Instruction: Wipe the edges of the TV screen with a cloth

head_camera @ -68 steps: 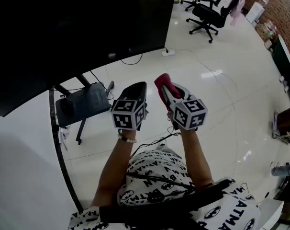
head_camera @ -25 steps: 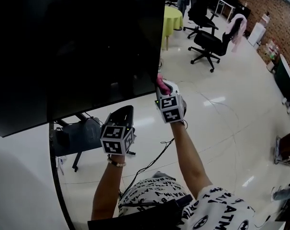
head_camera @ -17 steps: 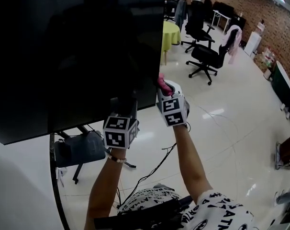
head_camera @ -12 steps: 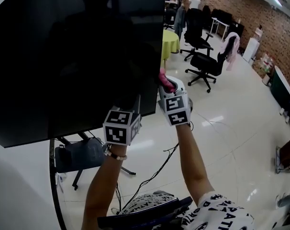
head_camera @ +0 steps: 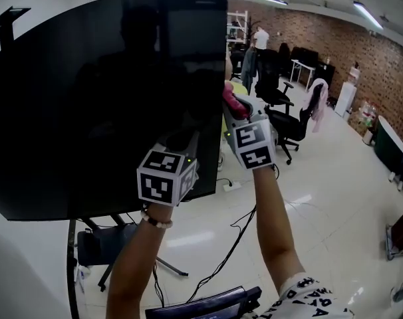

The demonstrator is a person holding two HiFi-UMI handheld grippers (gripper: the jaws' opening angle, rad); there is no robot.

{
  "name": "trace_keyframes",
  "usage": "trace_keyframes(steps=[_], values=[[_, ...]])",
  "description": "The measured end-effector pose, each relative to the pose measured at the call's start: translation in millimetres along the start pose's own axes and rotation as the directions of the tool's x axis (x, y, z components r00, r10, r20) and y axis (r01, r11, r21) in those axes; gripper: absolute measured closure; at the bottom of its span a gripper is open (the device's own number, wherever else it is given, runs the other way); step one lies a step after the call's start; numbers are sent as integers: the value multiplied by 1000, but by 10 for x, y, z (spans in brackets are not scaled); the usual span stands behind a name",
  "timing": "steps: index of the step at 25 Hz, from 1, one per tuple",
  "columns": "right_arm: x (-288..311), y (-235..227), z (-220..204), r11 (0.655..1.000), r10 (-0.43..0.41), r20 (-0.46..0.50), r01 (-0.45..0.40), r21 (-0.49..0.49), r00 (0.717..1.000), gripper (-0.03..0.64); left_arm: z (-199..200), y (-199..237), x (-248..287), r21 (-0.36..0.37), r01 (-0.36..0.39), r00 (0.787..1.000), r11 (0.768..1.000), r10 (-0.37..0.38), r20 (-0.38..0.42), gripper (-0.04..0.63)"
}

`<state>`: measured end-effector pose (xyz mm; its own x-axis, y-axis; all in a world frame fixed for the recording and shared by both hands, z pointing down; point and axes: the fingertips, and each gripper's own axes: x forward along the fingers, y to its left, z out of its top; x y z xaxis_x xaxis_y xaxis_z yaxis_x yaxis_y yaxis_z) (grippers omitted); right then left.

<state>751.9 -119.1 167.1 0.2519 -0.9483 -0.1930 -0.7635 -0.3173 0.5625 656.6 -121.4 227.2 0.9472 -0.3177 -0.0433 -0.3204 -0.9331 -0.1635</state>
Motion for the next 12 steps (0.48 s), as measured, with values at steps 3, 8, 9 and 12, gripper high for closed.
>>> trace_keyframes(steps=[3, 8, 9, 12], values=[[63, -178, 244, 999, -15, 20, 16, -37, 1000, 537, 293, 33, 3, 27, 5, 1000, 1000, -6, 22, 609], [153, -493, 726, 995, -33, 59, 38, -91, 998, 537, 705, 56, -4, 48, 9, 999, 999, -11, 39, 609], [173, -554, 804, 994, -34, 64, 40, -102, 997, 537, 777, 71, -7, 47, 8, 999, 999, -10, 43, 609], [219, -631, 969, 990, -33, 66, 42, -137, 997, 537, 908, 141, -70, 52, 4, 999, 999, -7, 51, 609]])
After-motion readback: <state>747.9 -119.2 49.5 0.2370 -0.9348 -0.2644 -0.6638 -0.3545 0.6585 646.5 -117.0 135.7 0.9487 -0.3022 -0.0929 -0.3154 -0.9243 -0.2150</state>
